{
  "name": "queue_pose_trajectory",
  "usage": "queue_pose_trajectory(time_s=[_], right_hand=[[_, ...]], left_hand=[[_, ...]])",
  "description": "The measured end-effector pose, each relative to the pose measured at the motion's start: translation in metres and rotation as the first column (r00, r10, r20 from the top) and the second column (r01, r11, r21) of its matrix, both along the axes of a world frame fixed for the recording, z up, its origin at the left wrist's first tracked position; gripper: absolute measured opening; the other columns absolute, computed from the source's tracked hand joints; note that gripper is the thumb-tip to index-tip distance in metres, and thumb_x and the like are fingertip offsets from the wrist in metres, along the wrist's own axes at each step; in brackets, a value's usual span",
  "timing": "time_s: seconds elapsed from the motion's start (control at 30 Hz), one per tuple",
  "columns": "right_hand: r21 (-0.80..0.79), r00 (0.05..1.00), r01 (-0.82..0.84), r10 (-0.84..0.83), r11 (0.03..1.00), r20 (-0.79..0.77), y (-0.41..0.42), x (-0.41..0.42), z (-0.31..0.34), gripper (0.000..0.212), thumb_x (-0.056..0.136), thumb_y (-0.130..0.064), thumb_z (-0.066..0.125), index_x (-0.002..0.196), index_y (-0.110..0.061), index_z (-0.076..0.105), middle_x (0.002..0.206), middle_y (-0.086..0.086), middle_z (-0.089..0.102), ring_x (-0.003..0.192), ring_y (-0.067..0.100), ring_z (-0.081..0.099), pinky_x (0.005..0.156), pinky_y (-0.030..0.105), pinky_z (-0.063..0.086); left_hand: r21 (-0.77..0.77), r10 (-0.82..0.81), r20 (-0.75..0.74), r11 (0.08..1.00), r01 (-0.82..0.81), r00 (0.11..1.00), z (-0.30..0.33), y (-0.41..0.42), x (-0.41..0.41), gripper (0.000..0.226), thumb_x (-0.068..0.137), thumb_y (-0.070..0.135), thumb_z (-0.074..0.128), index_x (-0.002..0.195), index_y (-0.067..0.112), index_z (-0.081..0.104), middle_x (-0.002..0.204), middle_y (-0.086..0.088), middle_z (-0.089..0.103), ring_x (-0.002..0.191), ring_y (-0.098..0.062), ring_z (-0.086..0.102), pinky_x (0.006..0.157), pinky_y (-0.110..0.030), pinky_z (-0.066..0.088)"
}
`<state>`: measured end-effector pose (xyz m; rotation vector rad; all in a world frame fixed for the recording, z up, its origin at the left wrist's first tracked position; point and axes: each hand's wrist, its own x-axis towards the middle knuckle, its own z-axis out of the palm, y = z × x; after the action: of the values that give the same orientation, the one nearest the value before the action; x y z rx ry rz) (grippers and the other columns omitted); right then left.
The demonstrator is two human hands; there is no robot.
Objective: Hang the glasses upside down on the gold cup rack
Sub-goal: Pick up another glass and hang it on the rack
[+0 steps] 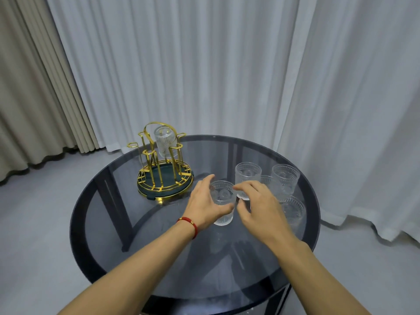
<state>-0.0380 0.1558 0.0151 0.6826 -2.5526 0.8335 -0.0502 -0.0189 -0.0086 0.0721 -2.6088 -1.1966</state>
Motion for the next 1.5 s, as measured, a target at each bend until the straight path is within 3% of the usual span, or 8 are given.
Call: queue_pose_trajectory(time_s=[0.13, 0.27, 0.43, 0.6, 0.77, 0.9, 1.27, 1.5], right_hand=[[-0.365, 0.942, -0.064, 0.177, 0.929, 0.285, -0.026, 0.004, -0.013, 0.034, 0.094, -0.006, 0.061, 0.120, -0.026, 0.070, 0.121, -0.005, 0.071, 0.111, 0.008, 0.067, 0.096, 0.023, 0.052], [-0.471, 0.761, 0.083, 0.249, 0.878, 0.599, -0.057, -0.004, -0.027, 0.047, 0.104, -0.036, 0.056, 0.149, -0.027, 0.048, 0.143, -0.002, 0.058, 0.132, 0.016, 0.059, 0.113, 0.038, 0.045], [-0.803, 0.421, 0.275, 0.685, 0.528, 0.595, -0.090, -0.016, -0.029, 0.042, 0.107, -0.038, 0.052, 0.140, -0.012, 0.057, 0.132, 0.018, 0.072, 0.110, 0.041, 0.075, 0.089, 0.048, 0.063], [-0.773, 0.698, 0.233, 0.452, 0.591, 0.556, -0.087, -0.040, -0.023, 0.040, 0.104, -0.034, 0.061, 0.138, -0.014, 0.058, 0.136, 0.014, 0.068, 0.109, 0.033, 0.076, 0.077, 0.038, 0.065], [-0.660, 0.929, 0.182, 0.092, 0.729, 0.358, -0.078, -0.075, 0.021, 0.062, 0.090, -0.053, 0.067, 0.146, -0.034, 0.050, 0.140, 0.005, 0.063, 0.085, 0.018, 0.078, 0.085, 0.050, 0.064], [-0.640, 0.977, 0.092, 0.053, 0.762, 0.205, -0.110, -0.114, 0.092, 0.074, 0.082, -0.062, 0.064, 0.147, -0.034, 0.047, 0.134, 0.009, 0.064, 0.104, 0.028, 0.073, 0.071, 0.032, 0.064], [-0.222, 0.932, -0.226, 0.277, 0.948, 0.235, -0.275, -0.182, 0.172, 0.073, 0.091, -0.045, 0.069, 0.157, -0.023, 0.045, 0.152, 0.008, 0.056, 0.128, 0.028, 0.061, 0.109, 0.049, 0.052], [0.046, 0.921, -0.269, 0.243, 0.962, 0.304, -0.314, -0.197, 0.152, 0.070, 0.090, -0.039, 0.075, 0.152, -0.018, 0.053, 0.156, 0.009, 0.055, 0.144, 0.028, 0.050, 0.112, 0.035, 0.039]], left_hand=[[0.049, 0.085, 0.024, 0.995, -0.086, 0.996, 0.005, -0.041, 0.022, 0.100, 0.062, 0.050, 0.086, 0.147, 0.019, 0.045, 0.136, 0.001, 0.053, 0.126, -0.016, 0.052, 0.103, -0.028, 0.043], [0.492, 0.187, 0.101, 0.844, -0.212, 0.977, 0.012, -0.068, 0.032, 0.074, 0.065, 0.039, 0.091, 0.129, 0.017, 0.061, 0.124, -0.002, 0.063, 0.110, -0.018, 0.065, 0.084, -0.046, 0.064], [0.810, 0.058, 0.112, 0.574, -0.125, 0.992, 0.012, -0.083, 0.029, 0.049, 0.083, 0.028, 0.081, 0.123, 0.006, 0.064, 0.124, -0.020, 0.068, 0.103, -0.023, 0.073, 0.079, -0.048, 0.064], [0.319, 0.200, -0.040, 0.931, -0.177, 0.979, -0.008, -0.122, 0.025, 0.044, 0.094, 0.047, 0.061, 0.128, 0.019, 0.062, 0.123, -0.001, 0.061, 0.112, -0.013, 0.059, 0.097, -0.041, 0.055], [-0.328, 0.181, -0.077, 0.924, -0.197, 0.980, -0.043, -0.156, 0.016, 0.047, 0.092, 0.023, 0.063, 0.138, 0.026, 0.056, 0.141, -0.002, 0.048, 0.136, -0.020, 0.040, 0.110, -0.038, 0.045], [-0.340, 0.160, -0.099, 0.922, -0.185, 0.982, -0.059, -0.165, 0.007, 0.047, 0.093, 0.024, 0.065, 0.139, 0.029, 0.057, 0.140, 0.001, 0.050, 0.134, -0.017, 0.043, 0.111, -0.033, 0.044], [-0.269, 0.189, -0.070, 0.942, -0.201, 0.979, -0.063, -0.173, 0.003, 0.043, 0.096, 0.036, 0.057, 0.138, 0.043, 0.054, 0.143, 0.014, 0.044, 0.135, -0.005, 0.039, 0.092, -0.032, 0.052], [-0.268, 0.188, -0.068, 0.943, -0.199, 0.980, -0.062, -0.173, 0.005, 0.044, 0.093, 0.033, 0.052, 0.137, 0.044, 0.052, 0.143, 0.015, 0.044, 0.138, -0.005, 0.035, 0.084, -0.035, 0.053]])
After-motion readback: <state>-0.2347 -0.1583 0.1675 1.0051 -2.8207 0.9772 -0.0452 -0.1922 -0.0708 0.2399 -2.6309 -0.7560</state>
